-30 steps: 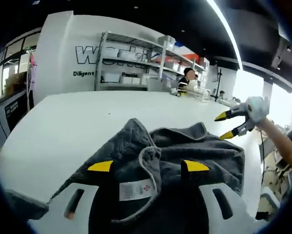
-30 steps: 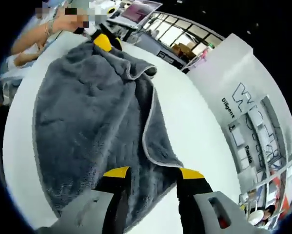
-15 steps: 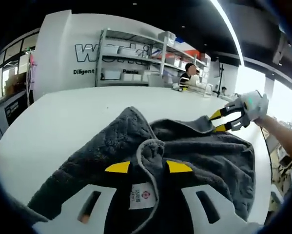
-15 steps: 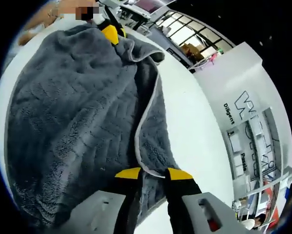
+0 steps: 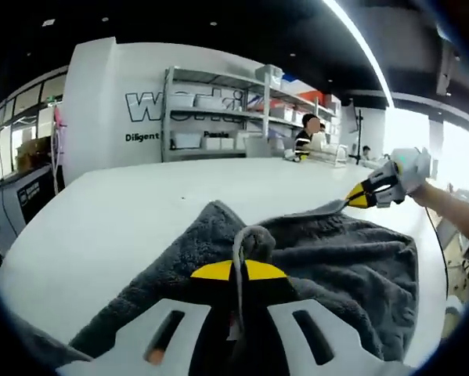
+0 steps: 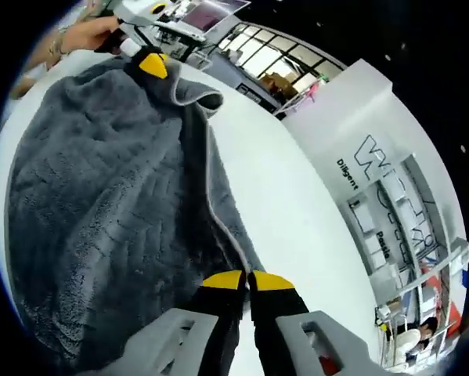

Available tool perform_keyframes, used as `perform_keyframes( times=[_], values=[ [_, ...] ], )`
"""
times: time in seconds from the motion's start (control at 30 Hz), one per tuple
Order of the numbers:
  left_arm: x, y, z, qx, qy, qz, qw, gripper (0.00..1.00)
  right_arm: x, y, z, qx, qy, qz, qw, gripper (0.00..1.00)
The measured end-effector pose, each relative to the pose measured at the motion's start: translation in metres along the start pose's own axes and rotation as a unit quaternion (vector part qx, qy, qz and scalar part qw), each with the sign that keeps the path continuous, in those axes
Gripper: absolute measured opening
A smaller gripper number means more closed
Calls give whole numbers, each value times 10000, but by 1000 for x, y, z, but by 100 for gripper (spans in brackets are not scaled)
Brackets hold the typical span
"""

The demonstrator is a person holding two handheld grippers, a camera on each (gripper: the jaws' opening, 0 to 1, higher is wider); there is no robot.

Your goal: Open the folded towel by lifting each exposed corner and separating the folded layers until the towel lies flat within the target outline without major curled edges

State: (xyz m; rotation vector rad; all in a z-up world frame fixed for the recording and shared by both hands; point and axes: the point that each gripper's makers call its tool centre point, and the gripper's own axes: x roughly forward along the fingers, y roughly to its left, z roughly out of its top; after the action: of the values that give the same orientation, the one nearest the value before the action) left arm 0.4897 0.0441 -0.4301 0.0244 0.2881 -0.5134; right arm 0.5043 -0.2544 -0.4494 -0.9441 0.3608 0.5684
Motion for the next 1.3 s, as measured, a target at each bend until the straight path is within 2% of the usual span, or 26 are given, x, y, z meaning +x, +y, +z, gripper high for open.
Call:
perform_keyframes(
  times=[0.1, 0.2, 0.4, 0.5, 0.63, 0.77, 0.87, 1.0, 1.13, 1.2, 1.3],
  values=[
    [-9, 16, 14, 77, -150, 275, 9995, 3, -4, -13, -5, 137, 50, -169, 9998, 0],
    [-19, 33, 23, 132, -169, 504, 9985, 3, -2, -25, -10, 241, 127, -252, 9993, 0],
    [-42, 82, 39, 246, -307, 1138, 9927, 3, 0, -43, -13, 355, 254, -442, 9981, 0],
    [-52, 103, 42, 392, -249, 1396, 9891, 3, 2, -53, -19, 310, 419, -563, 9971, 0],
    [-61, 133, 41, 699, -23, 1774, 9817, 3, 1, -73, -31, 608, 598, -768, 9934, 0],
    [-64, 153, 39, 812, 115, 1946, 9775, 3, 2, -89, -50, 966, 801, -927, 9878, 0],
    [-65, 170, 35, 1115, 354, 2177, 9690, 3, 4, -96, -63, 1110, 860, -976, 9853, 0],
    [-62, 183, 33, 1104, 405, 2240, 9675, 3, 10, -105, -82, 1217, 1050, -1076, 9811, 0],
    [-62, 198, 28, 1311, 609, 2460, 9584, 3, 13, -114, -101, 1394, 1198, -1223, 9753, 0],
    [-64, 207, 28, 1405, 667, 2649, 9516, 3, 16, -116, -109, 1430, 1270, -1271, 9733, 0],
    [-60, 214, 24, 1333, 708, 2717, 9505, 3, 22, -119, -119, 1480, 1382, -1307, 9705, 0]
  ],
)
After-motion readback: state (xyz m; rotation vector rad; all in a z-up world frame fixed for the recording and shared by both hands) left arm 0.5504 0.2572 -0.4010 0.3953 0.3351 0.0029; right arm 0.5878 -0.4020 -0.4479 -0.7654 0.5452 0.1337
